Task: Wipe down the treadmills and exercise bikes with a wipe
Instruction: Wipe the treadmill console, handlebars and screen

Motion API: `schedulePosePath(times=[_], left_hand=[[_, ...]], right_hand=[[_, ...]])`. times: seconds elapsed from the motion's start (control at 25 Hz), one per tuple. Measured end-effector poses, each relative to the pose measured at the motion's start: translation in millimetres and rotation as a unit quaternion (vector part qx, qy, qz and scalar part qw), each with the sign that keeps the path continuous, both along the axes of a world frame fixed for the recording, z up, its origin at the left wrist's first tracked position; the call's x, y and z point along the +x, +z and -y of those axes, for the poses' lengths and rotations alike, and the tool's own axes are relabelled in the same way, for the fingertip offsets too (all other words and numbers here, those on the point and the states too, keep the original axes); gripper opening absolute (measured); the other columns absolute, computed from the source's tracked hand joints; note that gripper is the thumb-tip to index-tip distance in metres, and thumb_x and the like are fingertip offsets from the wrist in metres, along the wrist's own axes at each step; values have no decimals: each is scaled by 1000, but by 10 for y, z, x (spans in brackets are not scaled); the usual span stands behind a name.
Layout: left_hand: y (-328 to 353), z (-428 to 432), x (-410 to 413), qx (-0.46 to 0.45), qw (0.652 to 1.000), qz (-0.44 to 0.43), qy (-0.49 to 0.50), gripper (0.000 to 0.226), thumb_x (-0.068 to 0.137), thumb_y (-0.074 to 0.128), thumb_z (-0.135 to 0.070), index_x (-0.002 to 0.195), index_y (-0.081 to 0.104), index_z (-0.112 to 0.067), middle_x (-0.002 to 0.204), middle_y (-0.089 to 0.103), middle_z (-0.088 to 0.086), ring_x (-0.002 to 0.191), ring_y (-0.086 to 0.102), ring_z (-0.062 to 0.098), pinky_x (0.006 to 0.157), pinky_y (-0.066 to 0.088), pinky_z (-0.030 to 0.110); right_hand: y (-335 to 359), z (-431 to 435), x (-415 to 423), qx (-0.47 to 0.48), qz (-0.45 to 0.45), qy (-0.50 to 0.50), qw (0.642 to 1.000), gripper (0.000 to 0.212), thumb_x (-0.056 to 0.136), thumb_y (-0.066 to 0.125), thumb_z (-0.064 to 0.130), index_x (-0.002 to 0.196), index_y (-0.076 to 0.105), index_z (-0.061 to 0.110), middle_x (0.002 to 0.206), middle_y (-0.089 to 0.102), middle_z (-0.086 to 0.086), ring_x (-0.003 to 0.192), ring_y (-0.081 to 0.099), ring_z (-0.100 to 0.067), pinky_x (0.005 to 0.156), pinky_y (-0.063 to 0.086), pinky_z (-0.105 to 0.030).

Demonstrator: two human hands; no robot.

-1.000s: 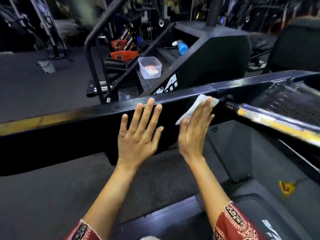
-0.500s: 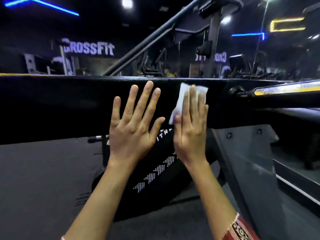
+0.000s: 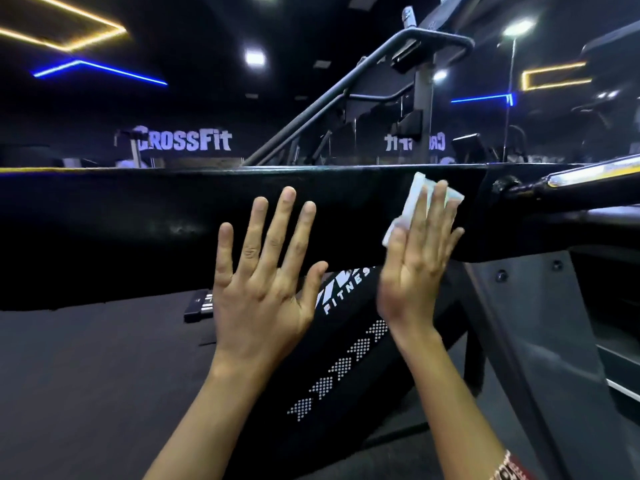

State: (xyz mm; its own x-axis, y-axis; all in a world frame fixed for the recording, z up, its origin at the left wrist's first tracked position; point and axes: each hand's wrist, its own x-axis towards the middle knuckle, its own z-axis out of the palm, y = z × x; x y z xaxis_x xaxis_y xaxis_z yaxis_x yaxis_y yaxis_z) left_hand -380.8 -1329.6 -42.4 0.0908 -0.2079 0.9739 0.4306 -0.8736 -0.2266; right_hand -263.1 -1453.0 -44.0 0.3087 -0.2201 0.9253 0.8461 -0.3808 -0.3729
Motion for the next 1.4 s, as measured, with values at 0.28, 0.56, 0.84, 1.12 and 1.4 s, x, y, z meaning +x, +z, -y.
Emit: schedulePosePath(times=[0.28, 0.56, 0.84, 1.12, 1.4], left_hand=[[-119, -301, -372, -54, 998, 11, 9, 55, 100, 37, -41, 149, 29, -18, 156, 23, 7, 144, 16, 22, 117, 4, 43], [-130, -543, -628, -88, 996, 25, 5, 57, 98, 37, -43, 149, 29, -18, 156, 20, 6, 145, 12, 20, 117, 6, 43], [-146, -713, -838, -122, 992, 36, -6, 59, 97, 40, -41, 148, 30, -14, 155, 22, 13, 145, 12, 24, 118, 5, 41], [-191, -980, -1105, -143, 989, 47, -14, 60, 97, 38, -41, 148, 24, -13, 156, 16, 9, 147, 1, 14, 119, 4, 37], [-201, -1194, -1328, -163, 983, 74, -26, 61, 96, 41, -40, 148, 25, -11, 156, 18, 9, 147, 4, 14, 118, 9, 38]], right_hand=[[-300, -257, -311, -127, 124, -36, 984, 52, 105, 21, 33, 154, 8, 21, 158, 16, -6, 148, 6, -23, 119, 1, -47], [-111, -666, -768, -199, 181, -3, 963, 48, 104, 27, 30, 149, 25, 13, 157, 16, -5, 148, 8, -26, 120, 3, -43], [205, -955, -1079, -108, 73, 34, 991, 55, 103, 17, 40, 151, 20, 14, 158, 9, -4, 148, 2, -26, 120, -4, -42], [16, -952, -1002, -96, 95, -4, 991, 48, 105, 24, 30, 149, 26, 11, 157, 20, -8, 147, 10, -24, 119, 2, -44], [-53, -1286, -1387, -254, 273, 24, 928, 47, 100, 40, 25, 147, 36, 20, 156, 27, 0, 147, 18, -21, 118, 12, -45]])
